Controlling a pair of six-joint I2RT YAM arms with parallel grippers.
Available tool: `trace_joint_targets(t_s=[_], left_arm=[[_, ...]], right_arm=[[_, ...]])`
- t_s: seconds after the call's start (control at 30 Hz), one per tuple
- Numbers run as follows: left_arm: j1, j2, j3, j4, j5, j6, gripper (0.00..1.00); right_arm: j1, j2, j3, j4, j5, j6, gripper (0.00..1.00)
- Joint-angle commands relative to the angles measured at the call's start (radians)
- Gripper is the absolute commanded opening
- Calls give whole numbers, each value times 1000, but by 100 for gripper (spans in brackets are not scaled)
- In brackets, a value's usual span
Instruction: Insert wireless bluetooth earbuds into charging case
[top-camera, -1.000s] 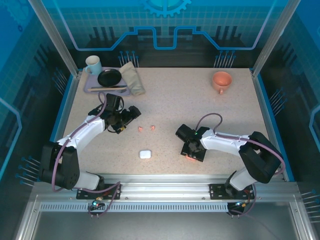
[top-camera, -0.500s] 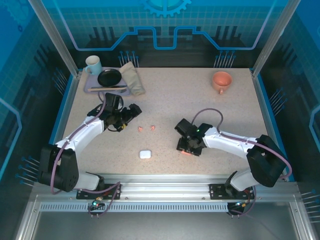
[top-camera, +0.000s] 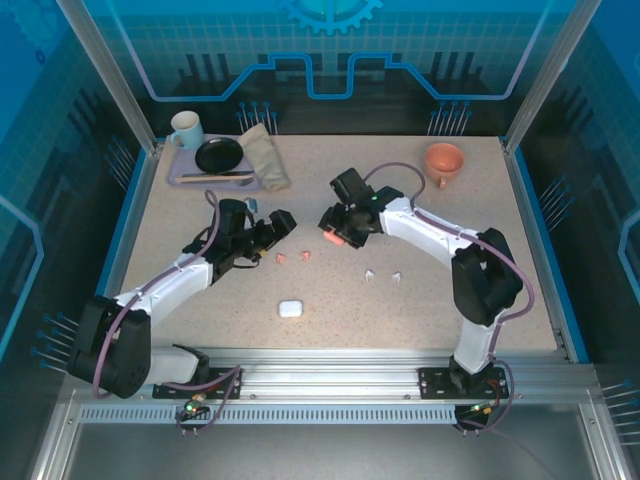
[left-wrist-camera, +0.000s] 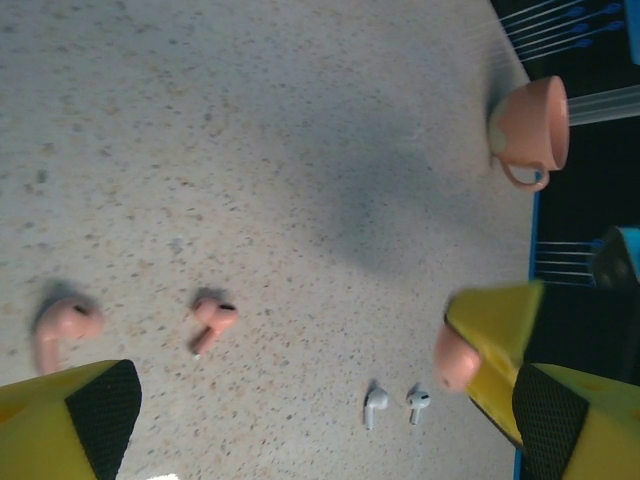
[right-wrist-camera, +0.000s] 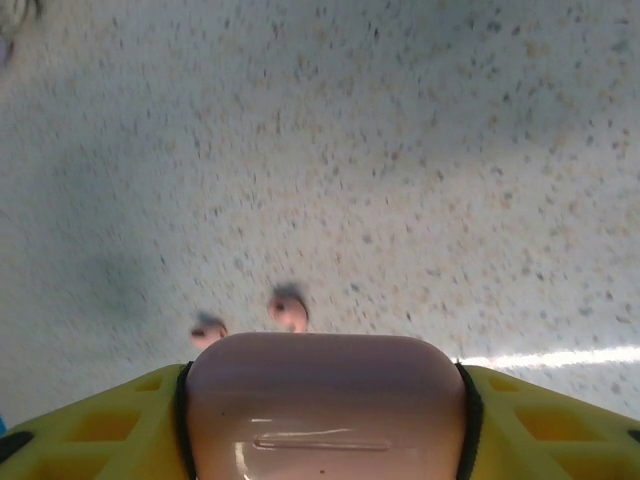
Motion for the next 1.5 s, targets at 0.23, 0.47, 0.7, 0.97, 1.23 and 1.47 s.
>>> trace_joint_targets(t_s=[0.23, 0.47, 0.7, 0.97, 1.23, 1.47], left_arm=[[-154, 215, 21, 365, -16, 22, 93], [-190, 416, 167, 437, -2, 19, 81], [-202, 549, 315, 451, 13, 10, 74], [-204, 648, 414, 463, 24, -11, 60], [-203, 680, 454, 470, 23, -19, 48], [-204, 689, 478, 467, 21, -22, 31]], right_arm=[[-117, 89, 84, 78, -170, 160, 41], [-172, 107, 109, 74, -207, 190, 41], [-205, 126, 131, 71, -235, 192, 40], [-223, 136, 137, 83, -261, 198, 40], [-228, 136, 120, 95, -273, 203, 39], [-232, 127, 99, 106, -277, 209, 39]])
